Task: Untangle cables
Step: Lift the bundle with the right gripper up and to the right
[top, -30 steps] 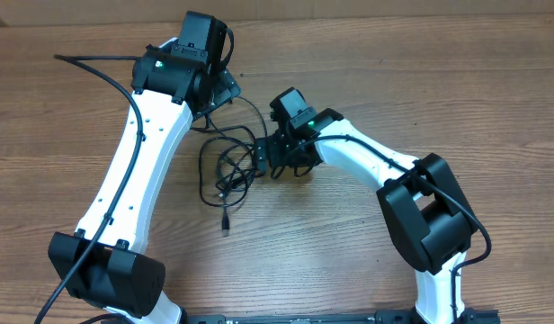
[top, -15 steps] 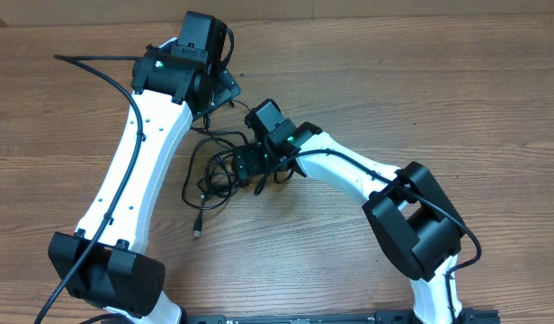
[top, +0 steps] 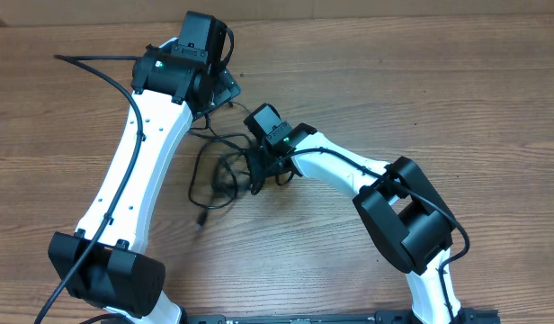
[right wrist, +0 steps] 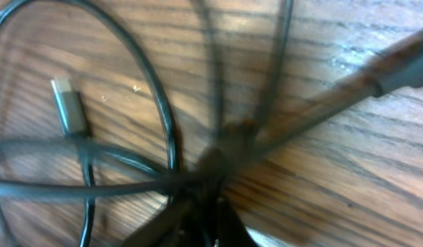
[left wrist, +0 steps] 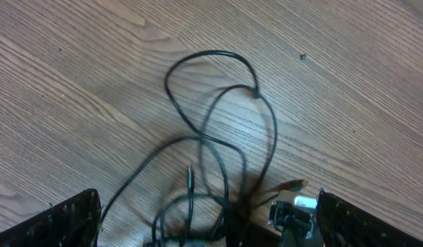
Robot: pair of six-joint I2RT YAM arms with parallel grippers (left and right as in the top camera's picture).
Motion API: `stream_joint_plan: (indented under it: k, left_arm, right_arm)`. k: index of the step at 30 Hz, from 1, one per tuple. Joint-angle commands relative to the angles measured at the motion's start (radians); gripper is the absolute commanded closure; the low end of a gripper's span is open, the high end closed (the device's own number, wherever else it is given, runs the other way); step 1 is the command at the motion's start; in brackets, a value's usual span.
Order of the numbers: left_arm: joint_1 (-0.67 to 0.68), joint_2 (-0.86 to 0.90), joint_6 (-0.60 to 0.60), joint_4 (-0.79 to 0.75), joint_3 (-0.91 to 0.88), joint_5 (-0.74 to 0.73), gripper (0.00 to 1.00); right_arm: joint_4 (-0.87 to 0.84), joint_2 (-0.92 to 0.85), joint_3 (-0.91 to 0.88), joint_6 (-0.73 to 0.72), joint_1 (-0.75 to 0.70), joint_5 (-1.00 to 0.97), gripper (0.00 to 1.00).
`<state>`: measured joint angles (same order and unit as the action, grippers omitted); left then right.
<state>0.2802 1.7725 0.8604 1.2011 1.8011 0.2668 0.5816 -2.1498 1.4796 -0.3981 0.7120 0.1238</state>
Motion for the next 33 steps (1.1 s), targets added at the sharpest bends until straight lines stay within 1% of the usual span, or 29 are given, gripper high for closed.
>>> stream_joint_plan:
  k: [1,6,12,17,24,26,31,33]
  left_arm:
    - [-0.001,-0.027,-0.012,0.002,0.001,0.021,0.00]
    - [-0.001,-0.027,-0.012,0.002,0.001,0.021,0.00]
    - [-0.001,-0.027,-0.012,0.002,0.001,0.021,0.00]
    - [-0.001,-0.027,-0.012,0.002,0.001,0.021,0.00]
    - [-0.001,-0.027,-0.012,0.002,0.001,0.021,0.00]
    - [-0.001,-0.027,-0.012,0.002,0.001,0.021,0.00]
    - [-0.001,-0.027,-0.012,0.002,0.001,0.021,0.00]
    - [-0.001,-0.027,-0.012,0.002,0.001,0.021,0.00]
  right_arm:
    - [0.060,-0.031,0.005,0.002,-0.010,-0.014,0.96]
    - [0.151,0.028,0.047,0.002,-0.024,-0.018,0.96]
    - [0.237,0.164,0.100,0.002,-0.066,-0.018,0.96]
    - [0.294,0.289,0.135,0.002,-0.131,0.021,0.96]
    - [0.294,0.420,0.143,-0.003,-0.278,0.153,0.96]
    - [0.292,0.433,0.143,-0.048,-0.332,0.194,0.96]
    - [0.285,0.433,0.143,-0.114,-0.459,0.369,0.96]
    - [0.268,0.433,0.143,-0.137,-0.518,0.469,0.96]
